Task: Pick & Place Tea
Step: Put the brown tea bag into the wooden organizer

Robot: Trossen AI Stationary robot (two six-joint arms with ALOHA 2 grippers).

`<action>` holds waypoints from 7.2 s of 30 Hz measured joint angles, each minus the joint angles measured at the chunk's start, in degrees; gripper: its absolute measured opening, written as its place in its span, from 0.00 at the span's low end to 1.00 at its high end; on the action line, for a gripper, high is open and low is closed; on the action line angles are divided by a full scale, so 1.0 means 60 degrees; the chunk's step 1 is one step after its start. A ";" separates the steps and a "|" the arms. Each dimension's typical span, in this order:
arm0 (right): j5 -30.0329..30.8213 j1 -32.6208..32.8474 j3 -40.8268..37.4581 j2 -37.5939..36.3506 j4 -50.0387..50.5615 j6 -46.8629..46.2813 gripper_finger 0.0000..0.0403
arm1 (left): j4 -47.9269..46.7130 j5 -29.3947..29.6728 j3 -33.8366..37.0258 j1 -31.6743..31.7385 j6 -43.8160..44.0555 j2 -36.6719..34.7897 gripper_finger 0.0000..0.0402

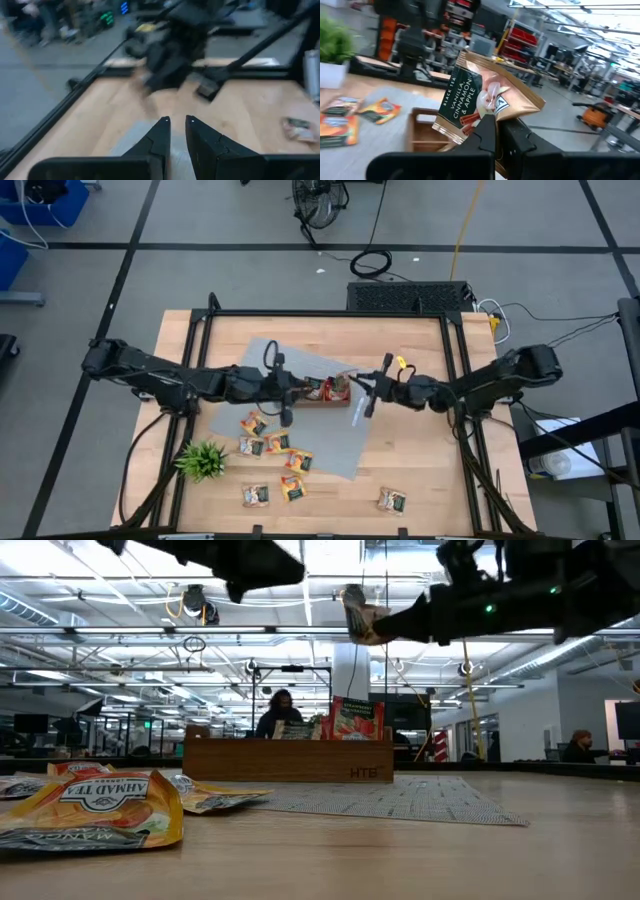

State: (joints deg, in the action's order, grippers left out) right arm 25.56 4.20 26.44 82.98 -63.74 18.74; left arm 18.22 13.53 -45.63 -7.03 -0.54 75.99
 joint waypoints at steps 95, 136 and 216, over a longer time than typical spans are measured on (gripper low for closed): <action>-0.0519 -0.0316 -0.1767 -0.3770 0.1791 -0.1801 0.53 | -0.9306 -0.1258 -0.4633 0.1505 -0.1286 0.3981 0.00; -0.0525 -0.0312 -0.1767 -0.3766 0.1920 -0.1767 0.52 | -1.0073 -0.0751 -0.5308 0.1909 -0.0644 0.4553 0.31; -0.2521 0.6410 0.5608 0.0537 1.6506 -1.0545 0.50 | 0.0684 -0.1897 0.1970 0.0095 0.1321 -0.0643 0.22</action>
State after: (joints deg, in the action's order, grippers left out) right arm 10.44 42.66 60.09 86.20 35.29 -44.53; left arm 22.32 2.15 -33.81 -6.46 7.39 72.13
